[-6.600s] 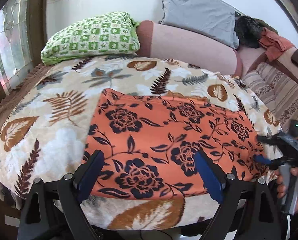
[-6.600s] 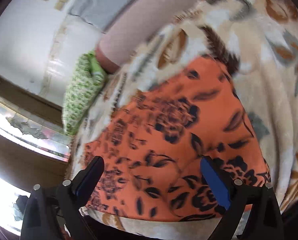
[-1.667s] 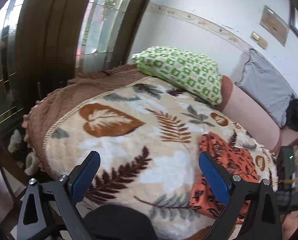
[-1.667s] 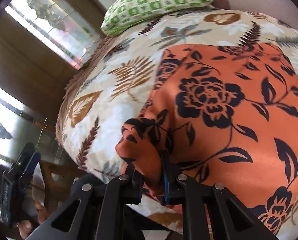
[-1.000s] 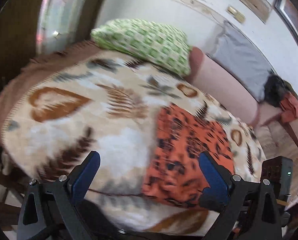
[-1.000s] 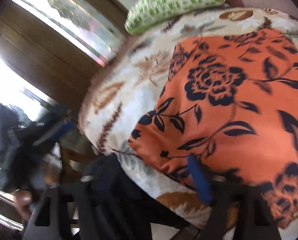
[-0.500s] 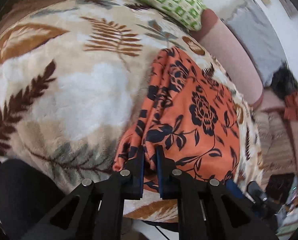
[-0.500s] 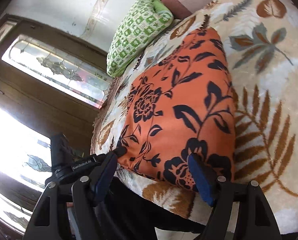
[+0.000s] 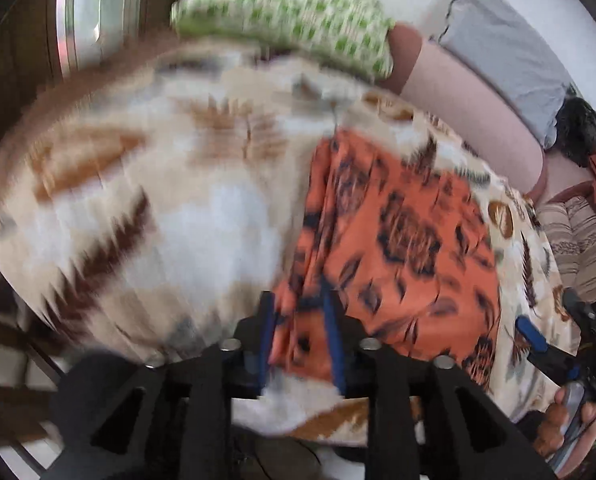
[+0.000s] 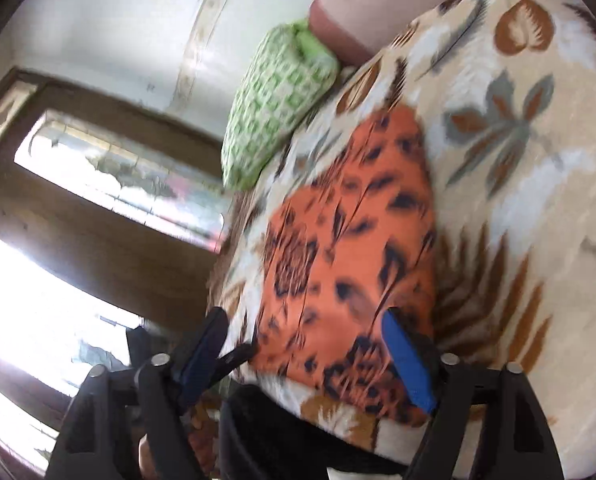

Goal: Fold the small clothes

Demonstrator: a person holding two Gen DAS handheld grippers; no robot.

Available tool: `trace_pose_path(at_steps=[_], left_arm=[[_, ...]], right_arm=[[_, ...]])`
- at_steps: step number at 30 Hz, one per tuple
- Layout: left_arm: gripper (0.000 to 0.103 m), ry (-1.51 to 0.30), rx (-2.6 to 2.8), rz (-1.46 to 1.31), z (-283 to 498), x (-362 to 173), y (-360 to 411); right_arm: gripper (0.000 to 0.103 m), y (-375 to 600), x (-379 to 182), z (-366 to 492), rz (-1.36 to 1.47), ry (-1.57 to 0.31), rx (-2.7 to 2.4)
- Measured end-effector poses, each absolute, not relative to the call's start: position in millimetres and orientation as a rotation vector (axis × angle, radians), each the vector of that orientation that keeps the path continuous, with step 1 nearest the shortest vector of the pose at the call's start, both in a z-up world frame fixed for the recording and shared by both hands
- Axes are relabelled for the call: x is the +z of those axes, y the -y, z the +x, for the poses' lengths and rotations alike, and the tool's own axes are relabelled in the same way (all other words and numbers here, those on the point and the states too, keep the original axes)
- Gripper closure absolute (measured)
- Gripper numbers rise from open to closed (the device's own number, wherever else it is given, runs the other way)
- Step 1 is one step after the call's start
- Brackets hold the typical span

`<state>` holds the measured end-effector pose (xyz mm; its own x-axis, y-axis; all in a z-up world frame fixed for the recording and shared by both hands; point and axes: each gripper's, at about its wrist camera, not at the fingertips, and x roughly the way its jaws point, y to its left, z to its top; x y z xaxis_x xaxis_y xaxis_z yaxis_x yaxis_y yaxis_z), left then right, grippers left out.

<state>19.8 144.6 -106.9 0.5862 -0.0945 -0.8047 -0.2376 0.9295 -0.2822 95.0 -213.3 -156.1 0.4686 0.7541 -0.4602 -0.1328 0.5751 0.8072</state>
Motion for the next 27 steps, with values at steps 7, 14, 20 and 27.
trace_pose_path(at_steps=[7, 14, 20, 27], left_arm=[[0.059, -0.867, -0.118, -0.236, 80, -82, -96], [0.062, -1.028, -0.031, -0.077, 115, -155, -79], [0.062, -1.014, -0.028, -0.051, 113, -160, -74], [0.062, -1.003, -0.029, -0.050, 111, -156, -76]], right_arm=[[0.012, 229, -208, 118, 0.950, -1.116, 0.598], [0.040, 208, -239, 140, 1.040, -1.218, 0.615], [0.065, 196, -242, 139, 0.912, -1.274, 0.518], [0.017, 225, -206, 145, 1.002, -1.072, 0.607]])
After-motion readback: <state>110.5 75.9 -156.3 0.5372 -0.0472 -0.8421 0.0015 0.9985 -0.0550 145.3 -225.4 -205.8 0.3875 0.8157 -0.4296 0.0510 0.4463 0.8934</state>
